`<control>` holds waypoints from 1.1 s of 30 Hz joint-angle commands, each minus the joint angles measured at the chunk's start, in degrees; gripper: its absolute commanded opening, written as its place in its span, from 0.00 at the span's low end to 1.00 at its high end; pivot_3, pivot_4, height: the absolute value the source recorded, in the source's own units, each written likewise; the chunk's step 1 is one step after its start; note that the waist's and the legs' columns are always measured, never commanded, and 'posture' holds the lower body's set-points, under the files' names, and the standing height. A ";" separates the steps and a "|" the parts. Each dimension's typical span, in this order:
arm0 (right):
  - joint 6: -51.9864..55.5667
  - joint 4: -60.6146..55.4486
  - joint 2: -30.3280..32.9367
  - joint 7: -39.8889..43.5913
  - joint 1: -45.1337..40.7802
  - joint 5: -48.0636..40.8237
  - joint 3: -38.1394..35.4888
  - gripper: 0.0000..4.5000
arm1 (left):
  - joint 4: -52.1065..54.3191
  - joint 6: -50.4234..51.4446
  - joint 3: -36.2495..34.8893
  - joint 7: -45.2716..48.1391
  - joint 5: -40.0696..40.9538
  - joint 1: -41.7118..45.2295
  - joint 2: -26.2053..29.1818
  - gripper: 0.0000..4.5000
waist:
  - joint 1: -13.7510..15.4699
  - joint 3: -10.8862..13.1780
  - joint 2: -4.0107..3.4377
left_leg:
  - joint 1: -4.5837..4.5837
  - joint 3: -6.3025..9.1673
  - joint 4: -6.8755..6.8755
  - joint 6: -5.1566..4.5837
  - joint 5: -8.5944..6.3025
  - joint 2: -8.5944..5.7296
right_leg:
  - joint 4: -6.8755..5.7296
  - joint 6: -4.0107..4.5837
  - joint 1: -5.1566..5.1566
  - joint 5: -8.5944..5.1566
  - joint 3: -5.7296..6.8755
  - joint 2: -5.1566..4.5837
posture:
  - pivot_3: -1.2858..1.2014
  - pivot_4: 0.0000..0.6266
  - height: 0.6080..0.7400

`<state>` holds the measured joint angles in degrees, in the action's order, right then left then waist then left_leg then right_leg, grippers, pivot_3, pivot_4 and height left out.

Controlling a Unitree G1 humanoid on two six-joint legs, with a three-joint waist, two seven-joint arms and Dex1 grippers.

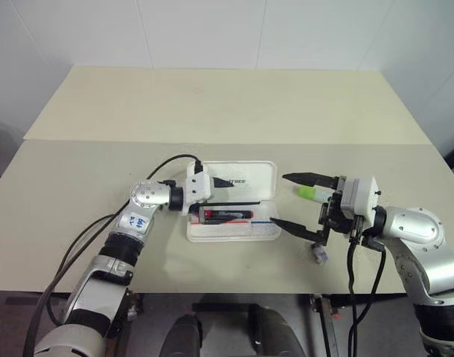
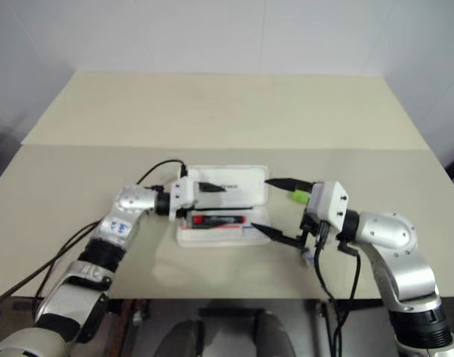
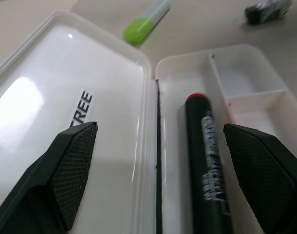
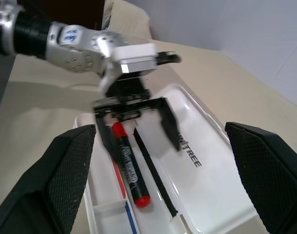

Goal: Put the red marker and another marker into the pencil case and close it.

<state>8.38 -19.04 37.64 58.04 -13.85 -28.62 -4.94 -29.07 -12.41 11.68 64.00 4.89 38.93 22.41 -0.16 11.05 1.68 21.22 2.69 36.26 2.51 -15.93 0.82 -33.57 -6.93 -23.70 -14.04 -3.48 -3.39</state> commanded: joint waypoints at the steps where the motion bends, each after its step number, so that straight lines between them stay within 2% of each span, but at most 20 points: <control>1: 0.28 2.43 0.34 0.51 -1.71 -2.03 -2.32 1.00 | 2.85 -0.13 -1.15 0.05 1.55 -0.53 0.14 0.99 | 0.01 0.00 0.00 | -0.01 0.00 0.01 0.00 0.00 0.00 | -0.02 0.00 0.00 0.00 0.00 0.00 | 0.52 0.24 1.00; 6: 0.74 9.54 0.26 1.66 -5.26 -3.36 -3.58 1.00 | 3.16 -2.31 -2.04 -1.00 1.59 -0.83 0.23 0.99 | 0.00 0.00 0.00 | -0.01 0.00 0.06 0.00 0.00 -0.01 | -0.06 0.00 0.00 0.00 -0.01 0.00 | 0.52 0.24 1.00; 11: -1.43 18.98 2.56 4.74 -7.61 -0.62 -4.03 1.00 | 7.35 -2.10 -3.24 1.16 5.81 -2.16 -0.57 0.99 | 0.10 0.00 0.00 | 0.01 0.00 0.04 0.00 0.00 0.00 | -0.04 0.00 0.00 0.00 0.00 -0.01 | 0.52 0.24 1.00; 16: -4.28 34.74 7.86 11.57 -13.66 3.64 -3.19 1.00 | 18.58 5.68 -4.67 5.84 14.67 -5.74 1.44 0.99 | -0.23 0.05 -0.09 | 0.01 -0.12 0.07 -0.01 -0.01 -0.02 | -0.03 -0.05 0.00 0.03 -0.08 -0.04 | 0.52 0.24 1.00; 24: -14.55 59.35 8.13 20.13 -26.55 12.56 1.82 1.00 | 31.88 17.35 -8.65 7.12 20.40 -11.35 10.74 0.99 | -1.75 0.07 -0.10 | -0.10 -0.13 0.03 -0.04 0.00 0.02 | -0.14 0.01 0.00 -0.01 -0.11 0.01 | 0.52 0.24 1.00; 33: -21.52 76.95 3.89 23.25 -35.40 19.55 5.07 1.00 | 37.98 23.25 -17.04 6.69 23.21 -16.15 21.10 0.99 | -2.17 0.10 -0.13 | -0.10 -0.13 -0.02 -0.03 0.00 0.03 | -0.10 0.02 -0.01 -0.01 -0.11 0.00 | 0.52 0.24 1.00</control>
<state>-11.54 56.18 41.63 80.69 -47.65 -9.89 0.07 6.30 10.05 -2.77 70.79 26.03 23.22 42.40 -2.33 11.15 1.54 21.13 2.56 36.21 2.49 -15.93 0.84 -33.66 -6.92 -23.72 -14.05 -3.58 -3.40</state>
